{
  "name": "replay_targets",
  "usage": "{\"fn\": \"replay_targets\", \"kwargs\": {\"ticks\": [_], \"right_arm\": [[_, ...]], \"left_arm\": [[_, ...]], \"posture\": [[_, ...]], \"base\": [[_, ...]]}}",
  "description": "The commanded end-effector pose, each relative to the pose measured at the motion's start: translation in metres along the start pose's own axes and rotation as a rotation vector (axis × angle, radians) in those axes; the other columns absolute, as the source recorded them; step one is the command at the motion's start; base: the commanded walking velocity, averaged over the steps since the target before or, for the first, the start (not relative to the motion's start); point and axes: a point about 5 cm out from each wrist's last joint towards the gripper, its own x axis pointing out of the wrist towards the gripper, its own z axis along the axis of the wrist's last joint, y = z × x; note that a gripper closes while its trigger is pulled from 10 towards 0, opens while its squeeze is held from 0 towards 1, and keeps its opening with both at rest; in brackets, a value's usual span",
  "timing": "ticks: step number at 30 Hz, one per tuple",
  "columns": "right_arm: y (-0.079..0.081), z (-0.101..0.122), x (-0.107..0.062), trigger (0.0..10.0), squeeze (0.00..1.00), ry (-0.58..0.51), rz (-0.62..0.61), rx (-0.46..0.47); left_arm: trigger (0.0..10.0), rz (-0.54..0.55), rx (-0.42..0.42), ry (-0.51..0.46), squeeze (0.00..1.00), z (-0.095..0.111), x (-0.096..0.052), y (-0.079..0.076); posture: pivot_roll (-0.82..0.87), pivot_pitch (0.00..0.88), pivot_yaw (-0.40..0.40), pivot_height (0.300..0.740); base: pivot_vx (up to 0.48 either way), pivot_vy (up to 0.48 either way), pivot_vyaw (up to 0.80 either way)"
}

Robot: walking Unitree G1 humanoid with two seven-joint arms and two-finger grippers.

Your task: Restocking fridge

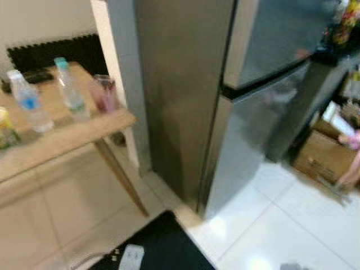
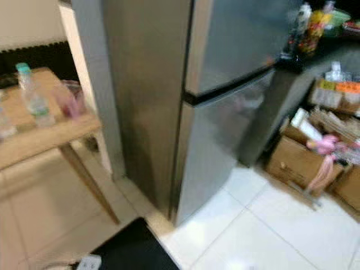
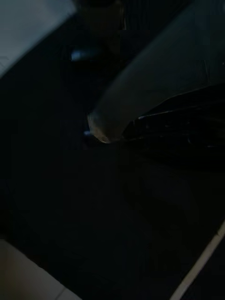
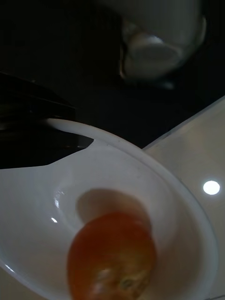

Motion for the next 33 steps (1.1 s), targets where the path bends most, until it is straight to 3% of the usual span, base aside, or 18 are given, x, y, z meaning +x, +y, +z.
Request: {"fn": "replay_targets", "kwargs": {"ticks": [1, 6, 23, 30, 33], "right_arm": [[-0.0042, 0.006, -0.0002, 10.0, 0.0, -0.02, -0.013, -0.008], [-0.0024, 0.0077, 0.0, 10.0, 0.0, -0.035, 0.007, 0.002], [-0.0027, 0.0079, 0.0, 10.0, 0.0, -0.034, -0.004, 0.001], [-0.0021, 0.0089, 0.0001, 10.0, 0.0, -0.038, -0.002, 0.0], [-0.0019, 0.0091, 0.0002, 10.0, 0.0, -0.039, 0.0, 0.0]], "left_arm": [[10.0, -0.007, 0.002, 0.012, 0.0, -0.0038, -0.0001, -0.0023], [10.0, -0.006, 0.003, 0.007, 0.0, -0.0022, 0.0001, -0.0021], [10.0, 0.013, -0.004, 0.024, 0.0, -0.0091, -0.0017, 0.0037], [10.0, 0.026, -0.008, 0.027, 0.0, -0.01, -0.0018, 0.0041], [10.0, 0.03, -0.019, 0.025, 0.0, -0.0101, -0.0019, 0.0046]], "posture": [[-0.06, 0.0, -0.006, 0.74], [-0.06, 0.0, -0.005, 0.74], [-0.06, 0.0, -0.004, 0.74], [-0.06, 0.0, -0.004, 0.74], [-0.06, 0.0, -0.004, 0.74]], "base": [[0.0, -0.435, 0.0], [0.0, -0.433, 0.73], [0.0, -0.02, 0.0], [0.0, -0.46, 0.0], [0.0, 0.0, 0.0]]}}
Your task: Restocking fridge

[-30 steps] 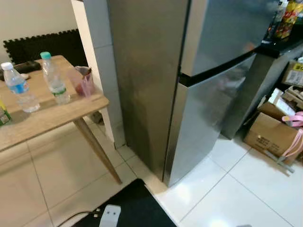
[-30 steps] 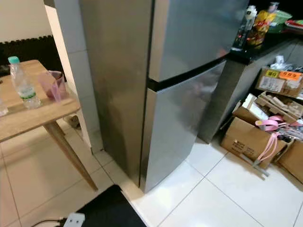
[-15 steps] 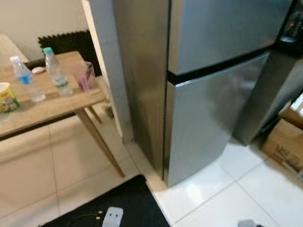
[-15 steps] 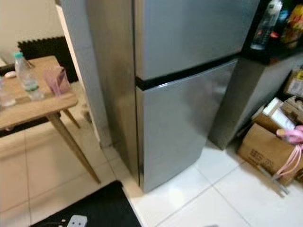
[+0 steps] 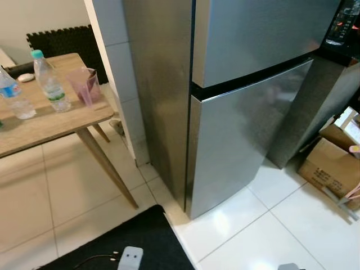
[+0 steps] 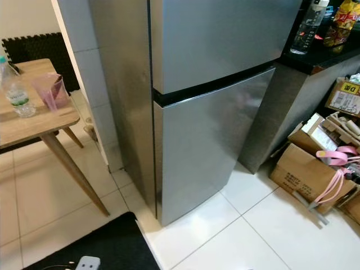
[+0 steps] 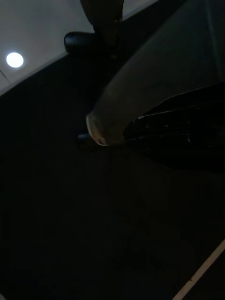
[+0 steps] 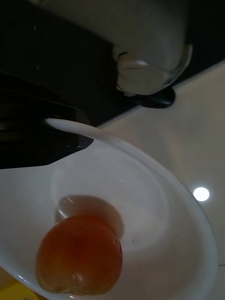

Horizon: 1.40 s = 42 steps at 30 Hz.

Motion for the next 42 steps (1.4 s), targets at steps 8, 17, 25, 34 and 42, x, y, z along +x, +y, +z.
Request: {"fn": "replay_targets", "kwargs": {"ticks": [8, 17, 25, 34, 42], "right_arm": [[-0.007, 0.001, -0.001, 10.0, 0.0, -0.006, -0.022, 0.002], [-0.007, 0.002, -0.001, 10.0, 0.0, -0.01, -0.022, -0.001], [-0.009, 0.005, -0.001, 10.0, 0.0, -0.023, -0.033, 0.002], [-0.01, 0.007, -0.001, 10.0, 0.0, -0.031, -0.038, 0.013], [-0.009, 0.006, -0.001, 10.0, 0.0, -0.031, -0.038, 0.021]], "left_arm": [[10.0, 0.0, -0.004, 0.014, 0.0, -0.006, 0.0, -0.002], [10.0, 0.022, -0.032, -0.002, 0.0, -0.004, -0.001, 0.001], [10.0, 0.045, -0.198, -0.201, 0.0, 0.043, -0.001, 0.016], [10.0, 0.045, -0.278, -0.556, 0.0, 0.153, -0.019, 0.034], [10.0, -0.026, -0.32, -0.686, 0.0, 0.186, -0.03, 0.037]], "posture": [[-0.07, 0.0, -0.002, 0.74], [-0.07, 0.0, -0.003, 0.74], [-0.07, 0.0, -0.008, 0.74], [-0.07, 0.0, -0.004, 0.74], [-0.08, 0.0, 0.005, 0.74]], "base": [[0.0, 0.0, 0.0], [0.0, 0.0, 0.0], [0.0, 0.0, 0.0], [0.0, 0.0, 0.0], [0.0, 0.0, 0.0]]}}
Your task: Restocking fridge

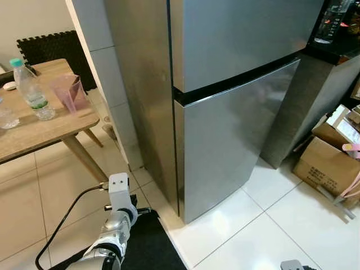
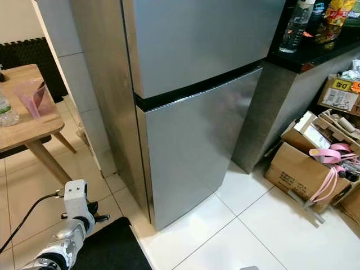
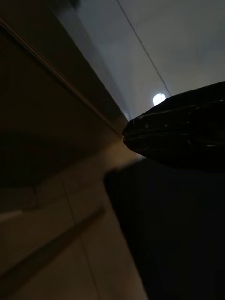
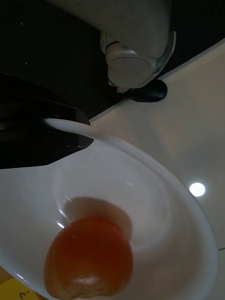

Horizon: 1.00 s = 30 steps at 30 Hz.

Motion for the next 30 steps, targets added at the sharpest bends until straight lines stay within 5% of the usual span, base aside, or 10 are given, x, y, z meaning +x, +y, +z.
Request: {"fn": "replay_targets", "kwargs": {"ticks": [1, 3, 4, 5, 6, 8, 16, 30], "right_arm": [[-0.001, 0.0, 0.0, 10.0, 0.0, -0.009, -0.014, 0.015], [-0.001, 0.0, 0.0, 10.0, 0.0, -0.009, -0.015, 0.015], [-0.002, -0.001, 0.0, 10.0, 0.0, -0.009, -0.016, 0.015], [-0.002, -0.001, 0.0, 10.0, 0.0, -0.009, -0.016, 0.015], [-0.004, -0.001, -0.001, 10.0, 0.0, -0.01, -0.021, 0.014], [-0.009, -0.002, -0.002, 10.0, 0.0, -0.015, -0.035, 0.01], [-0.024, -0.003, -0.005, 10.0, 0.0, -0.027, -0.071, 0.008], [-0.013, -0.026, -0.006, 10.0, 0.0, 0.02, -0.049, -0.005]], "left_arm": [[10.0, -0.026, -0.021, -0.07, 0.0, 0.019, 0.004, 0.001], [10.0, -0.055, -0.04, -0.1, 0.0, 0.028, 0.005, -0.001], [10.0, -0.103, -0.049, -0.136, 0.42, 0.039, 0.008, -0.006], [10.0, -0.103, -0.049, -0.136, 0.42, 0.039, 0.008, -0.006], [10.0, -0.193, -0.042, -0.188, 1.0, 0.058, 0.011, -0.016], [10.0, -0.346, 0.019, -0.268, 1.0, 0.09, 0.015, -0.033], [10.0, -0.58, 0.177, -0.365, 1.0, 0.139, 0.012, -0.06], [10.0, -0.634, 0.291, -0.369, 1.0, 0.149, 0.01, -0.066]], "posture": [[-0.08, 0.0, 0.005, 0.74], [-0.08, 0.0, 0.005, 0.74], [-0.08, 0.0, 0.005, 0.74], [-0.08, 0.0, 0.005, 0.74], [-0.08, 0.0, 0.005, 0.74], [-0.09, 0.019, 0.008, 0.74], [-0.1, 0.07, 0.019, 0.74], [-0.1, 0.118, 0.025, 0.74]], "base": [[0.0, 0.0, 0.0], [0.0, 0.0, 0.0], [0.0, 0.0, 0.0], [0.0, 0.0, 0.0], [0.0, 0.0, 0.0], [0.0, 0.0, 0.0], [0.0, 0.0, 0.0], [0.0, 0.0, 0.0]]}}
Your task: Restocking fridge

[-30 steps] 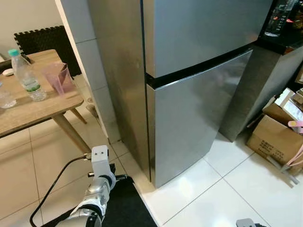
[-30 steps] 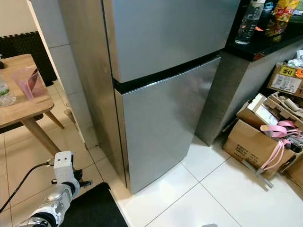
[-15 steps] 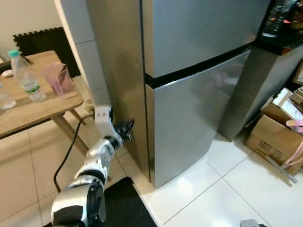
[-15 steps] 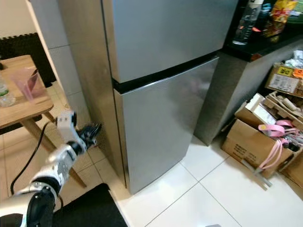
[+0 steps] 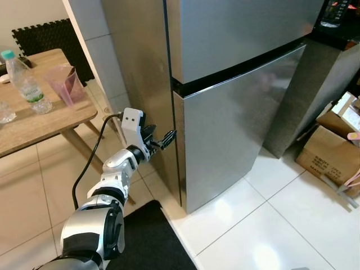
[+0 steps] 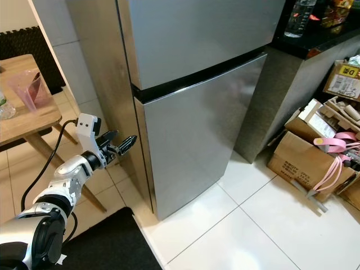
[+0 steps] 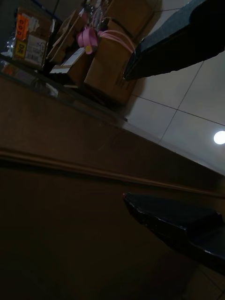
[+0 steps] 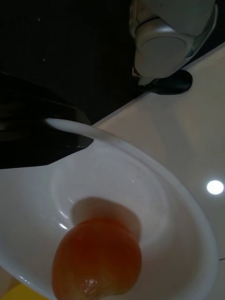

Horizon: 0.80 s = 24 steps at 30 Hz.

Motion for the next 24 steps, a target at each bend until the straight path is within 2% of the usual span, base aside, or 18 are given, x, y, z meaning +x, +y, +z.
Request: {"fn": "replay_targets", "kwargs": {"ticks": [1, 3, 4, 5, 16, 24], "right_arm": [[-0.001, -0.008, -0.001, 10.0, 0.0, 0.015, -0.004, -0.009], [-0.001, -0.008, -0.001, 10.0, 0.0, 0.015, -0.004, -0.009], [-0.001, -0.01, -0.002, 10.0, 0.0, 0.02, -0.004, -0.011], [-0.001, -0.012, -0.002, 10.0, 0.0, 0.025, -0.004, -0.014], [-0.002, -0.017, -0.003, 10.0, 0.0, 0.034, -0.004, -0.037], [-0.006, -0.027, -0.006, 10.0, 0.0, 0.056, -0.012, -0.045]], "left_arm": [[10.0, -0.012, 0.034, 0.008, 1.0, 0.006, -0.002, 0.005], [10.0, -0.012, 0.034, 0.008, 1.0, 0.006, -0.002, 0.005], [10.0, -0.023, 0.041, 0.007, 0.64, 0.008, -0.001, 0.004], [10.0, -0.027, 0.05, 0.006, 0.0, 0.01, 0.0, 0.004], [10.0, -0.005, 0.099, 0.002, 0.0, 0.021, 0.01, 0.001], [10.0, -0.019, 0.134, 0.005, 0.0, 0.027, 0.026, -0.013]], "posture": [[-0.1, 0.126, 0.022, 0.74], [-0.1, 0.126, 0.022, 0.74], [-0.1, 0.132, 0.022, 0.74], [-0.11, 0.138, 0.024, 0.74], [-0.13, 0.171, 0.018, 0.74], [-0.15, 0.179, 0.014, 0.74]], "base": [[0.0, 0.0, 0.0], [0.0, 0.0, 0.0], [0.0, 0.0, 0.0], [0.0, 0.0, 0.0], [0.0, 0.0, 0.0], [0.0, 0.0, 0.0]]}}
